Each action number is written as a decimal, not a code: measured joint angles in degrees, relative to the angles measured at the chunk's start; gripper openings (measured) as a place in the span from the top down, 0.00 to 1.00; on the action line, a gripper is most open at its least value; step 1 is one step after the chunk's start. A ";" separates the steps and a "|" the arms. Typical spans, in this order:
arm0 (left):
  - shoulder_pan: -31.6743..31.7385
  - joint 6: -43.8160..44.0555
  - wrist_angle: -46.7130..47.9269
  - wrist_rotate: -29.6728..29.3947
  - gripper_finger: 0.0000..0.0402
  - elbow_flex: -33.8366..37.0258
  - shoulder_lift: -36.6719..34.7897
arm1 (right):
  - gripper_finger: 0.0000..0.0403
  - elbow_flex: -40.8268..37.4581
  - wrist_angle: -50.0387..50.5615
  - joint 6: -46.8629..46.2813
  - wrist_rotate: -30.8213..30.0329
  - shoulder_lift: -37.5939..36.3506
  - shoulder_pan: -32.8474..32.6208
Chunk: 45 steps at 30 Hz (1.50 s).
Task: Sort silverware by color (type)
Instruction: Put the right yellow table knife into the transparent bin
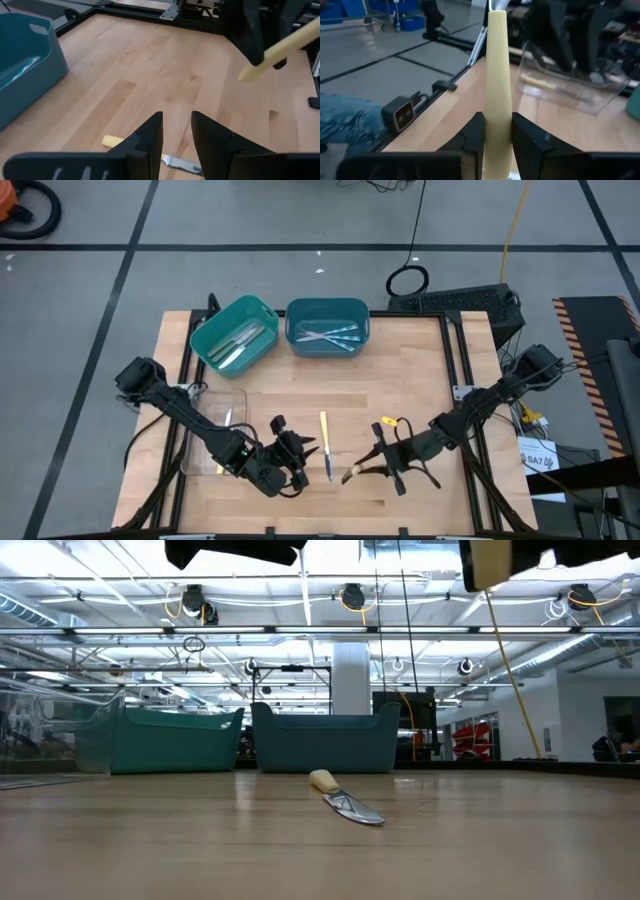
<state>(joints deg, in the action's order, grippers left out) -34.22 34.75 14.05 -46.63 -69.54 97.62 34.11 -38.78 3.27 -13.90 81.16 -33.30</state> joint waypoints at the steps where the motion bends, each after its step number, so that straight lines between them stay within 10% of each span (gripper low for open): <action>1: 0.00 -0.04 -0.17 0.00 0.72 0.00 0.00 | 0.84 0.00 -0.67 0.53 0.03 -0.02 0.34; 20: -0.53 -9.09 -9.91 0.52 0.72 0.00 0.04 | 0.84 0.02 -25.77 7.94 -0.69 2.72 4.40; 33: 1.88 -15.18 -20.19 0.09 0.39 0.00 5.30 | 0.84 0.03 -36.66 7.00 -1.34 10.28 5.90; 45: 3.61 -18.20 -24.85 2.97 0.35 0.00 5.27 | 0.84 0.20 -37.58 7.71 -4.27 12.84 7.27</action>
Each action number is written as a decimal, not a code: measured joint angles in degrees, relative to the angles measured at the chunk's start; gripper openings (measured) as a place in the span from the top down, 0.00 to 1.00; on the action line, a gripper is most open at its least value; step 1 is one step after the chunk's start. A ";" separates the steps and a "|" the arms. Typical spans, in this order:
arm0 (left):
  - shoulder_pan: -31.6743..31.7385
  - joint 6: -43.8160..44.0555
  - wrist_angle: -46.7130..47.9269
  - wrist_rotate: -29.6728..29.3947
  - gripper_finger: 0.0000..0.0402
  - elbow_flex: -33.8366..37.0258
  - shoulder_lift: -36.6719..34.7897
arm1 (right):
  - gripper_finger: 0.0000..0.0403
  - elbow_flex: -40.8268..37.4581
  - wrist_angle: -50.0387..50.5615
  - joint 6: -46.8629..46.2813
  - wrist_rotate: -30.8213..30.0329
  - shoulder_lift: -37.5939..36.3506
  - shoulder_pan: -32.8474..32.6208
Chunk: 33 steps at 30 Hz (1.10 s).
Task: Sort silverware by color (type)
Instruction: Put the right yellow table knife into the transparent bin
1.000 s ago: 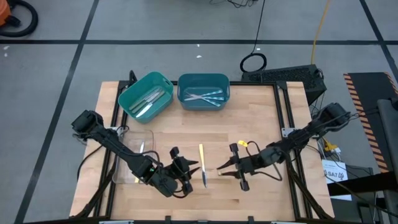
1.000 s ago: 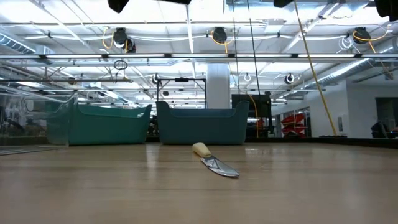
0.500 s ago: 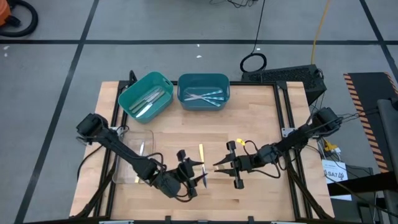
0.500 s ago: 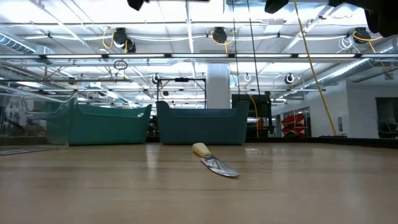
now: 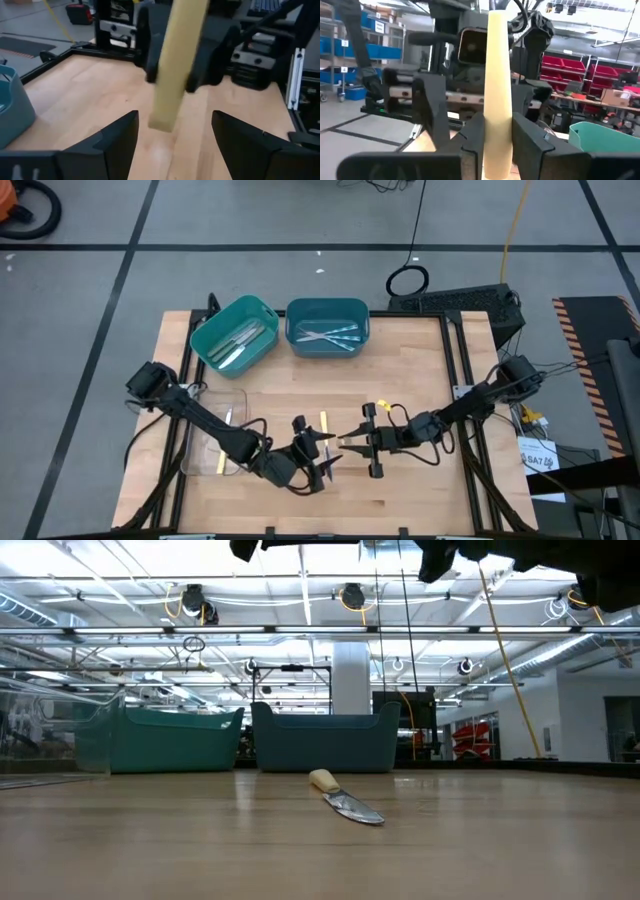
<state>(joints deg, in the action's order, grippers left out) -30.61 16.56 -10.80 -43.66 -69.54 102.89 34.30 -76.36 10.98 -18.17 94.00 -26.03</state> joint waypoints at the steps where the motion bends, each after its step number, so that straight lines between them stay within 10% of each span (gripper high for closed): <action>1: 0.14 -0.06 0.06 0.23 0.35 0.00 0.00 | 0.84 0.00 -0.05 -0.17 0.09 0.10 0.22; 33: 2.73 -4.48 -5.71 4.58 0.64 0.00 2.62 | 0.84 -0.02 -1.00 -1.96 0.54 1.20 0.82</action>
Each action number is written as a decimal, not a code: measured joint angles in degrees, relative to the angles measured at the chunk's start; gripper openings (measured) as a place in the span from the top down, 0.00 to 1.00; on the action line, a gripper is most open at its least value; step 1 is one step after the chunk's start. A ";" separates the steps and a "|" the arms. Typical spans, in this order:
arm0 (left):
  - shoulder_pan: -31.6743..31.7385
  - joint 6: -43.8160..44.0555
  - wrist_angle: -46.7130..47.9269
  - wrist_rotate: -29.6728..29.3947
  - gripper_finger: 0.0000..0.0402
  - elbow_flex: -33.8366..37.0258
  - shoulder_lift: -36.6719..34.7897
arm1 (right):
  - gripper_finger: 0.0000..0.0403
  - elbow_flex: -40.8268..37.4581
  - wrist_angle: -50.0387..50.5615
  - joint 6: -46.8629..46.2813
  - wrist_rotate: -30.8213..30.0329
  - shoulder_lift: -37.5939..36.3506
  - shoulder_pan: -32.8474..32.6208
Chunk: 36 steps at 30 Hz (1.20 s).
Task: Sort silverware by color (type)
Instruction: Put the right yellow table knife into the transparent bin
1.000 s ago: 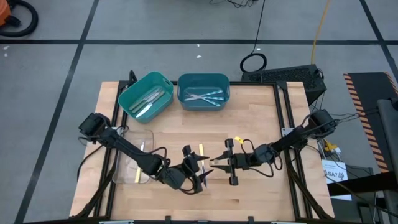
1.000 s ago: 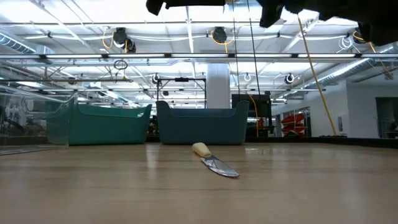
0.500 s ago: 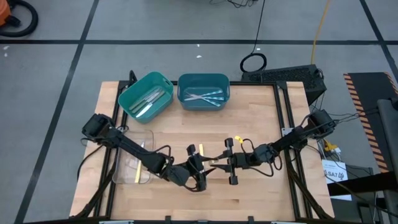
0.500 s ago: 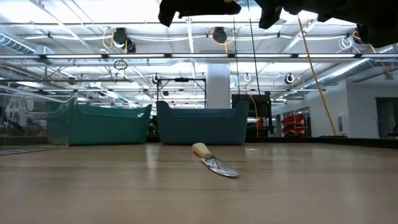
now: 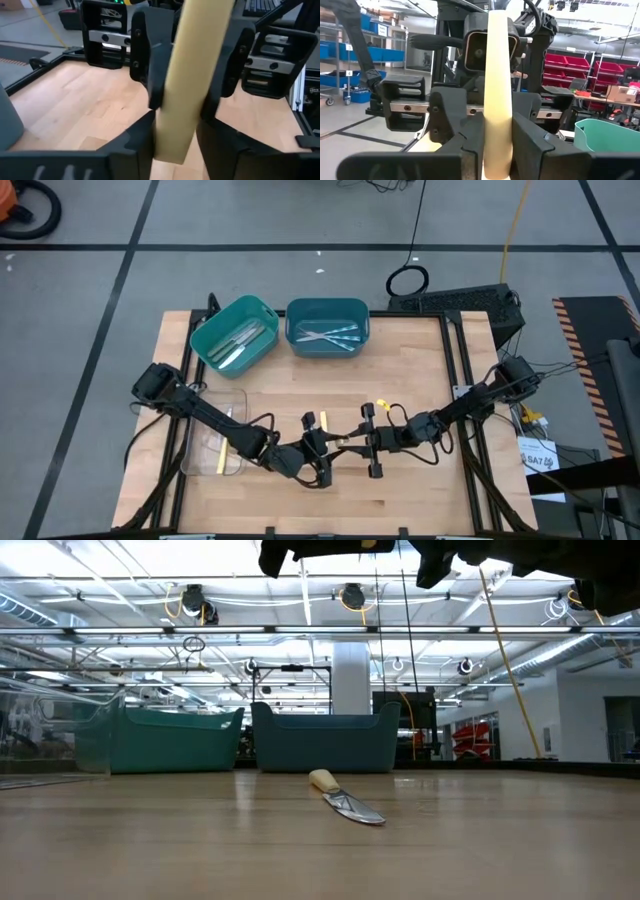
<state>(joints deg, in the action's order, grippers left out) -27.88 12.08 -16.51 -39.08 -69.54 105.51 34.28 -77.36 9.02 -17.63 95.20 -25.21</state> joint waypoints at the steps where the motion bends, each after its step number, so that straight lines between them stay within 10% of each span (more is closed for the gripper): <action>1: 0.00 -0.04 -0.02 0.12 0.67 0.00 0.00 | 0.84 0.00 0.00 0.02 0.00 0.00 -0.02; 14: -0.48 3.61 7.80 0.78 0.79 -1.03 -0.09 | 0.63 0.02 6.58 -6.66 -0.31 -0.07 -0.18; 36: -7.96 40.02 80.55 5.58 0.79 -28.44 -0.26 | 0.55 -0.04 33.65 -15.41 -0.09 -2.25 -2.43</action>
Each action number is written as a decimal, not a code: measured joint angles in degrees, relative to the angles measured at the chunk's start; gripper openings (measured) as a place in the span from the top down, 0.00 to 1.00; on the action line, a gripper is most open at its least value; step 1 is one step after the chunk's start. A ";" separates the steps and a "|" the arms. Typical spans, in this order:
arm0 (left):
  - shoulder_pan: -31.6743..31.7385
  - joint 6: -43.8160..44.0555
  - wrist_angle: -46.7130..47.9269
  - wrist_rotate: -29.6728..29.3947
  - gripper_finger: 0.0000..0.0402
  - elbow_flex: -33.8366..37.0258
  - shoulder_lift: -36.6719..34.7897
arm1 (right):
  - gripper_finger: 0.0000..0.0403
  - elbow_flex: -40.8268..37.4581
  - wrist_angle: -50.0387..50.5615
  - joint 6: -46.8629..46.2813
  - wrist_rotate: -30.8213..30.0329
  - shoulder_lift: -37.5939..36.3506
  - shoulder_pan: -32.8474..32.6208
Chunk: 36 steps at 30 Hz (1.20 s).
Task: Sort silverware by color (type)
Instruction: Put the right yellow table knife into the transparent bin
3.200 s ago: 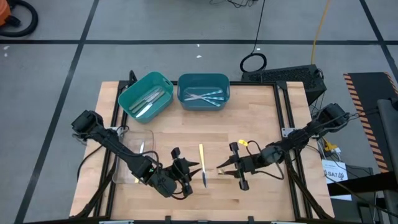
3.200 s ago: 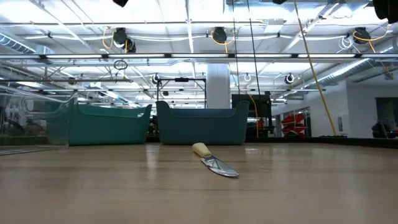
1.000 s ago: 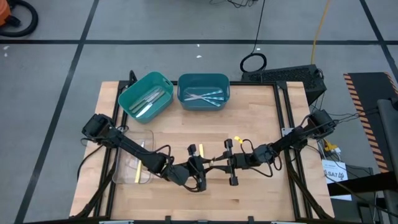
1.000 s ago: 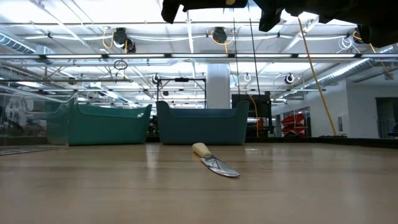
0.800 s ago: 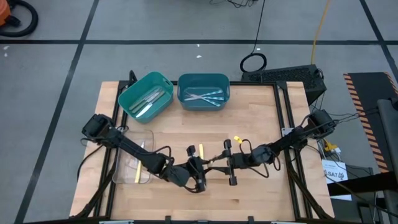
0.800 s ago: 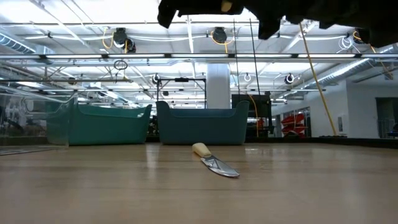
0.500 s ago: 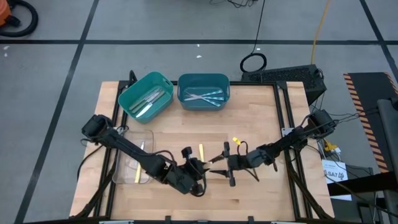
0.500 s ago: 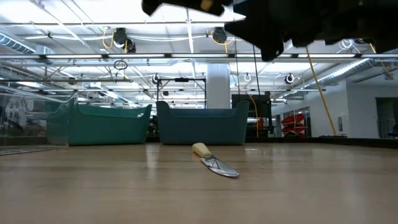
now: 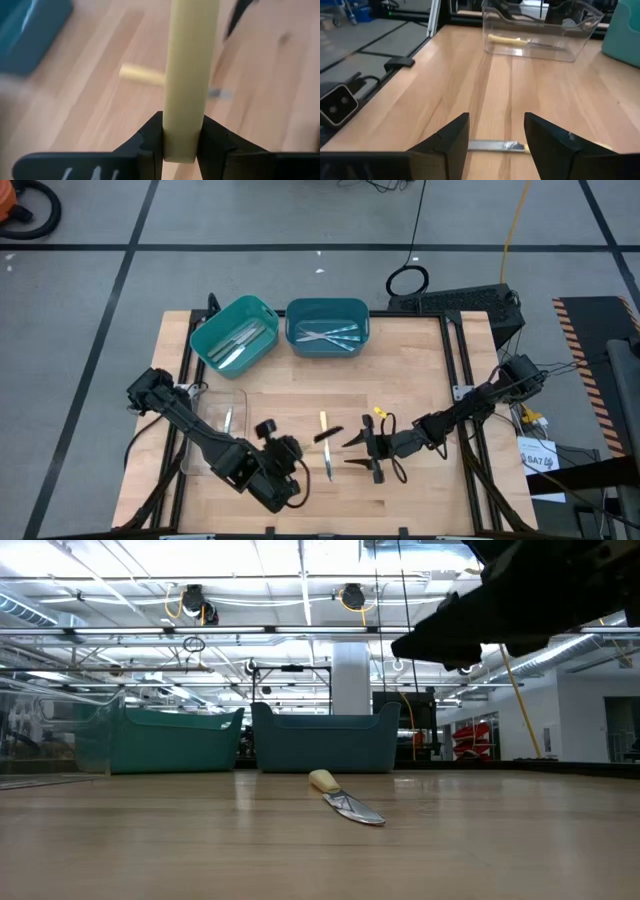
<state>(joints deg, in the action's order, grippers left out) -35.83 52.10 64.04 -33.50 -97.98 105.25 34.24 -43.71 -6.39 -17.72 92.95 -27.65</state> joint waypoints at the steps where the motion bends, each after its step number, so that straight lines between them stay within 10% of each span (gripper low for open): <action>1: -0.03 2.36 2.94 1.42 0.79 -0.19 0.02 | 0.55 0.00 0.37 -0.01 -0.02 0.00 -0.20; 13: -2.63 25.61 25.71 18.96 0.79 -0.26 -0.74 | 0.55 0.00 0.75 1.70 0.00 0.00 -2.11; 24: -6.55 26.40 25.79 19.90 0.79 0.63 -4.49 | 0.55 0.00 0.69 2.24 0.00 0.00 -2.11; 29: -4.04 23.50 25.96 16.72 0.79 9.33 -13.48 | 0.55 0.00 0.64 2.78 0.00 0.00 -2.11; 36: -6.35 42.48 21.19 19.00 0.79 27.26 -27.22 | 0.55 0.02 0.66 2.92 0.00 -0.66 -2.11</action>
<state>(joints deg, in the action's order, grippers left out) -42.18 94.58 85.22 -14.50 -70.72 78.03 34.26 -43.04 -3.48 -17.72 92.29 -29.76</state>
